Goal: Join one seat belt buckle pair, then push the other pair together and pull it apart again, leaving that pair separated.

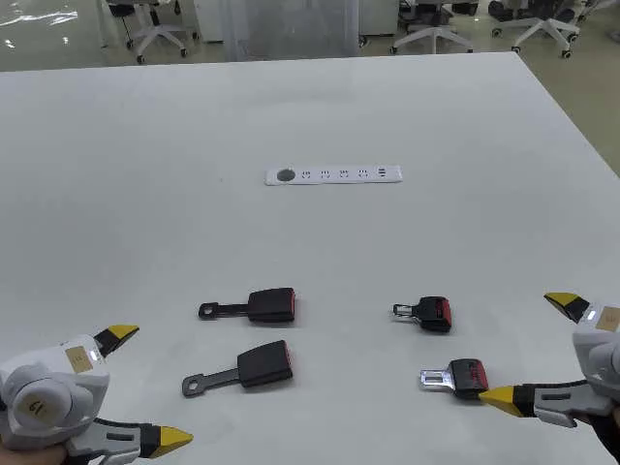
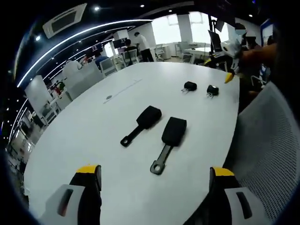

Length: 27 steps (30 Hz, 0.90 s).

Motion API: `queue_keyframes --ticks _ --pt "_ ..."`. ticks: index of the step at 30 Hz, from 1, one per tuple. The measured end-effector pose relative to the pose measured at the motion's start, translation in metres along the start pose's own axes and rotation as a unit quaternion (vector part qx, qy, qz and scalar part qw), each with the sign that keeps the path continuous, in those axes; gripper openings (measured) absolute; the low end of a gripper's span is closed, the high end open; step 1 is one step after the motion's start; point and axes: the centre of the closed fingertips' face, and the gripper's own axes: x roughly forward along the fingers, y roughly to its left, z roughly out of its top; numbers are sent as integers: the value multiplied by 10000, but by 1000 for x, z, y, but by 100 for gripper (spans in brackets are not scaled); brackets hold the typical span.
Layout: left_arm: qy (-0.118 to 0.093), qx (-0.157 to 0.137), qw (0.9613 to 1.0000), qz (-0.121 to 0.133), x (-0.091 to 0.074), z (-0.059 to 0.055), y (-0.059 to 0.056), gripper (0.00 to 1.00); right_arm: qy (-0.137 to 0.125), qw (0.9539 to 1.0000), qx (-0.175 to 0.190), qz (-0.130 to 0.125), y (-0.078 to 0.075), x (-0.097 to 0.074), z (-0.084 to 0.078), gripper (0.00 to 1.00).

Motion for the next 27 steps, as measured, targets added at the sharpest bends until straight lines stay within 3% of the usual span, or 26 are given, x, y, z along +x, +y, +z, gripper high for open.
queue_keyframes --ticks 5,7,10,11,14,15,18,22,27 --pt "-12 -6 10000 97 -1 8 0 96 40 9999 -64 88 3 1 2 100" --pt "-141 37 9997 216 1 11 4 96 -38 9998 -180 114 1 3 5 100" --pt "-245 -348 9987 276 -2 13 1 95 7 9998 -144 155 -2 9 3 100" --pt "-221 -390 9987 256 -3 12 0 95 31 9997 -118 189 -1 10 3 100" --pt "-25 -217 9994 282 -8 8 -2 95 -379 9990 -9 250 2 5 28 100" --pt "-18 -171 9994 295 -8 8 -2 94 -395 9989 -28 240 1 4 30 100" --pt "-66 -254 9988 410 -12 11 2 94 -385 9991 -79 155 -4 7 27 100" --pt "-43 -204 9990 398 -17 12 -5 94 -481 9988 55 52 -7 3 29 99" --pt "20 -322 9986 426 -12 3 -3 92 -464 9989 -31 -8 -6 3 26 99"
